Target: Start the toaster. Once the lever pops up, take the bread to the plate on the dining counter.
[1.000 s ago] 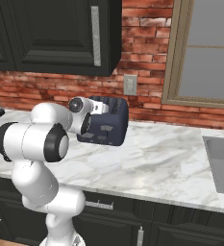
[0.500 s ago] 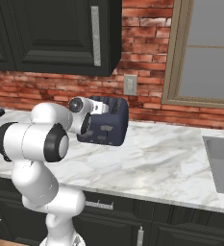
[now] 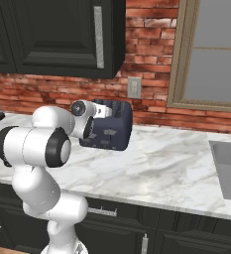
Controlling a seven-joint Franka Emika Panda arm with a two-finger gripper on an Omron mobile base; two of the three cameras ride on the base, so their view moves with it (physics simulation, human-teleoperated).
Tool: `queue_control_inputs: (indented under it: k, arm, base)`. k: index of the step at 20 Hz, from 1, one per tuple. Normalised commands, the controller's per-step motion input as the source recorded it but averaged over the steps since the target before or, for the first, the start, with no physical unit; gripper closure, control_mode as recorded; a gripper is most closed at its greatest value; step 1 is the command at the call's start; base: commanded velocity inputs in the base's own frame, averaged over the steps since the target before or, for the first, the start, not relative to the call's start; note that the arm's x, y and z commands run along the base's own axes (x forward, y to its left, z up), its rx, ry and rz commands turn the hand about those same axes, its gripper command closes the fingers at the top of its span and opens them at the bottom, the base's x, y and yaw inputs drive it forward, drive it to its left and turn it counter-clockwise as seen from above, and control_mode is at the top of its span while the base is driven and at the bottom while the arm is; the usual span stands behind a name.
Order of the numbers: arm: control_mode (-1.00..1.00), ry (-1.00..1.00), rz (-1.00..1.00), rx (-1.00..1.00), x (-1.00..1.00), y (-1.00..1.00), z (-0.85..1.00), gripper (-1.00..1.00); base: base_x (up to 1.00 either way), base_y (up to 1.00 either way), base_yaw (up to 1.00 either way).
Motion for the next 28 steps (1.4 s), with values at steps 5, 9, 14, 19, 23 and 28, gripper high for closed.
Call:
queue_control_inputs:
  k: [5, 9, 14, 19, 23, 28]
  arm:
    - [-1.0, 0.0, 0.0, 0.0, 0.0, 0.0, 0.0, -1.0]
    - [-1.0, 0.0, 0.0, 0.0, 0.0, 0.0, 0.0, -1.0]
    - [-1.0, 0.0, 0.0, 0.0, 0.0, 0.0, 0.0, -1.0]
    - [-1.0, 0.0, 0.0, 0.0, 0.0, 0.0, 0.0, -1.0]
    - [-1.0, 0.0, 0.0, 0.0, 0.0, 0.0, 0.0, -1.0]
    - [-1.0, 0.0, 0.0, 0.0, 0.0, 0.0, 0.0, -1.0]
  base:
    - [0.0, 0.0, 0.0]
    - [0.0, 0.0, 0.0]
    - [0.0, 0.0, 0.0]
    - [0.0, 0.0, 0.0]
    - [0.0, 0.0, 0.0]
    - [0.0, 0.0, 0.0]
